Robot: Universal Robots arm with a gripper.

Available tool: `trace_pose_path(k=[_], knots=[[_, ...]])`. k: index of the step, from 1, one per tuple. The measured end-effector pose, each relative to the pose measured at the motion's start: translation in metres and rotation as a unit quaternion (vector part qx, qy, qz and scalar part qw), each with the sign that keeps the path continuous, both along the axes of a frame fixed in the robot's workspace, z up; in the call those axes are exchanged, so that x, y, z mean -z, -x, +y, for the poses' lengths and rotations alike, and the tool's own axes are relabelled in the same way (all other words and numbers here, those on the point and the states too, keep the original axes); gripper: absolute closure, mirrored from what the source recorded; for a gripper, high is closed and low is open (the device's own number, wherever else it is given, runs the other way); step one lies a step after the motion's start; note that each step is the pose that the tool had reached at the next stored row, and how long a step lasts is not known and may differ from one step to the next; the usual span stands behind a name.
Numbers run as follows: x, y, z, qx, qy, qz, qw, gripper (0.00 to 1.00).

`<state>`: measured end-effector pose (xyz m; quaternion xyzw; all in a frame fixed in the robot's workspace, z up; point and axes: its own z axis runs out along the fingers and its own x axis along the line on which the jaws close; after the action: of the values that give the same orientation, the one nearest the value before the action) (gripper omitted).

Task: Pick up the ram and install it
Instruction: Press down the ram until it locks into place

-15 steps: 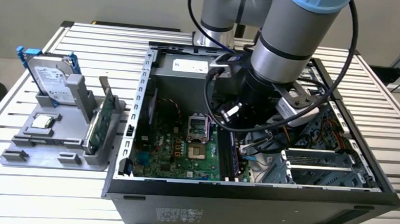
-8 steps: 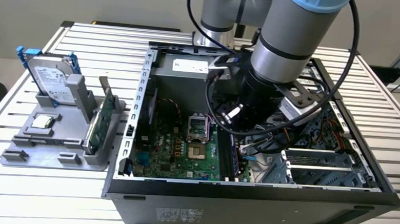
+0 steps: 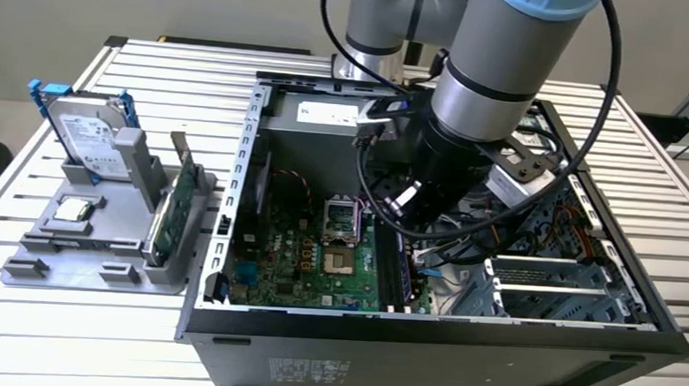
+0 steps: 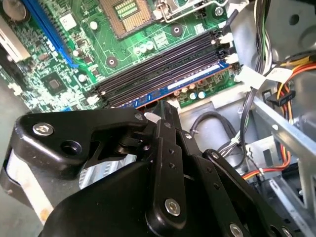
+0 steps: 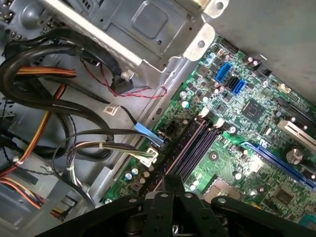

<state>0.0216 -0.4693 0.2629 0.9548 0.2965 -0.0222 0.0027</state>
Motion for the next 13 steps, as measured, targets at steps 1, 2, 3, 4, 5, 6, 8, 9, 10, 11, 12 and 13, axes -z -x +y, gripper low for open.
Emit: trace_pose_path(k=[1,2,3,4,5,6,8,9,10,11,12,13], knots=[[0.0001,0.0000,0.0004,-0.005,-0.0001,0.0000,1.0000,1.00],[0.0000,0.0000,0.0010,-0.010,0.0000,0.0000,0.9999,1.00],[0.0002,0.0000,0.0015,-0.015,0.0000,0.0000,0.9999,1.00],[0.0002,0.0000,0.0019,-0.019,-0.0001,0.0000,0.9998,1.00],[0.0003,0.0000,0.0024,-0.022,0.0000,0.0000,0.9997,1.00],[0.0004,0.0000,0.0026,-0.025,-0.0001,0.0000,0.9997,1.00],[0.0006,0.0001,0.0032,-0.031,-0.0001,0.0000,0.9995,1.00],[0.0006,0.0001,0.0033,-0.034,-0.0001,0.0000,0.9994,1.00],[0.0006,0.0002,0.0035,-0.037,0.0000,0.0000,0.9993,1.00],[0.0006,0.0002,0.0038,-0.039,0.0000,0.0000,0.9992,1.00],[0.0008,0.0002,0.0040,-0.042,-0.0001,0.0000,0.9991,1.00],[0.0010,0.0003,0.0043,-0.045,-0.0001,0.0000,0.9990,1.00]])
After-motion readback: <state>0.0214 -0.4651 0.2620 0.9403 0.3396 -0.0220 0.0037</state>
